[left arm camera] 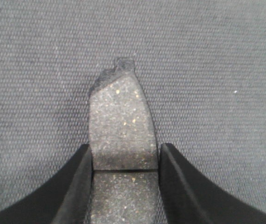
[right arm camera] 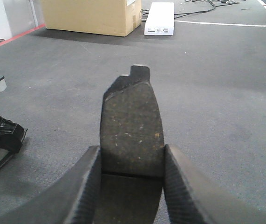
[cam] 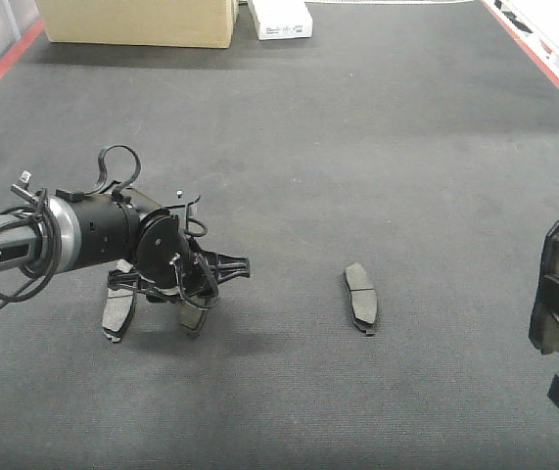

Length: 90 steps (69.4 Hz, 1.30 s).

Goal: Move and align brake pads A on conveyor
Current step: 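Lower the left gripper's brake pad onto the belt beside the others, then open the left gripper and raise it off the placed pad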

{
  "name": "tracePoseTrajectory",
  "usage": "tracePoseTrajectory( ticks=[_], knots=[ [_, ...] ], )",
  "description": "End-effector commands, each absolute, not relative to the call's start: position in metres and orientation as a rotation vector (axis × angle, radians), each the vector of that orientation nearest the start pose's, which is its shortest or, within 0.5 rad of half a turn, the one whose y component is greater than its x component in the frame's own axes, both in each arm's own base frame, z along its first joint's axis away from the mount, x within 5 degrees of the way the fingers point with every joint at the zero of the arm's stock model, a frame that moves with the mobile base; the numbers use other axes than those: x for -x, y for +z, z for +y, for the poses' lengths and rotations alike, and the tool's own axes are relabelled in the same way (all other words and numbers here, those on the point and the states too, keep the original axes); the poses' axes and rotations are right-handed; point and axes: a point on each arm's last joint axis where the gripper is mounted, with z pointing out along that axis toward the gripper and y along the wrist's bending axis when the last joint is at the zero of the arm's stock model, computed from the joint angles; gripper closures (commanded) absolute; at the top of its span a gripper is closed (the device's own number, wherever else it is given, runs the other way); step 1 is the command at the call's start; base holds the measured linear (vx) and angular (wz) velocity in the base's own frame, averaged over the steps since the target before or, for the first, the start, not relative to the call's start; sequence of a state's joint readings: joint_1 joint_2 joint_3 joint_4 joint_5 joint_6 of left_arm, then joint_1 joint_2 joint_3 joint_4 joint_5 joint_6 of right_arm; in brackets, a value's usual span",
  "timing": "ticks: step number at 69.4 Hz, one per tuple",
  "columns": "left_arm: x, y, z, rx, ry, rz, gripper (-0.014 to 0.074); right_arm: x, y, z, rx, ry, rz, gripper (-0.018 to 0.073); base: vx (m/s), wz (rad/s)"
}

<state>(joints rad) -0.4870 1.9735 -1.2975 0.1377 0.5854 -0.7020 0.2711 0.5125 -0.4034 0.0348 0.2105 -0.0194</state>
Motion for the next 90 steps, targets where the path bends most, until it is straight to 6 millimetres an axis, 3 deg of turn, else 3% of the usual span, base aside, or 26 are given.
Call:
tracePoseTrajectory(
  ticks=[1,19,32,40,52,68,90],
  knots=[
    [-0.364,0.196,-0.185,0.162,-0.281,2.637,0.0331,-0.110,0.311,0.031,0.221,0.212,1.656,0.0552,0.00,0.00],
    [-0.363,0.197,-0.185,0.156,-0.277,2.634,0.0141,-0.110,0.311,0.031,0.221,0.212,1.656,0.0552,0.00,0.00],
    [-0.357,0.223,-0.180,-0.014,-0.153,2.550,0.0077,-0.110,0.311,0.031,0.221,0.212,1.656,0.0552,0.00,0.00],
    [-0.337,0.245,-0.173,-0.135,-0.070,2.475,0.0078,-0.110,0.311,0.031,0.221,0.212,1.656,0.0552,0.00,0.00],
    [-0.287,0.263,-0.161,-0.260,-0.141,2.358,0.0086,-0.110,0.311,0.031,0.221,0.212,1.656,0.0552,0.00,0.00],
    [-0.223,0.287,-0.124,-0.309,-0.242,2.185,0.0197,-0.110,0.311,0.031,0.221,0.212,1.656,0.0552,0.00,0.00],
    [-0.154,0.292,-0.078,-0.332,-0.235,2.026,0.0565,-0.110,0.311,0.031,0.221,0.213,1.655,0.0552,0.00,0.00]
  ],
)
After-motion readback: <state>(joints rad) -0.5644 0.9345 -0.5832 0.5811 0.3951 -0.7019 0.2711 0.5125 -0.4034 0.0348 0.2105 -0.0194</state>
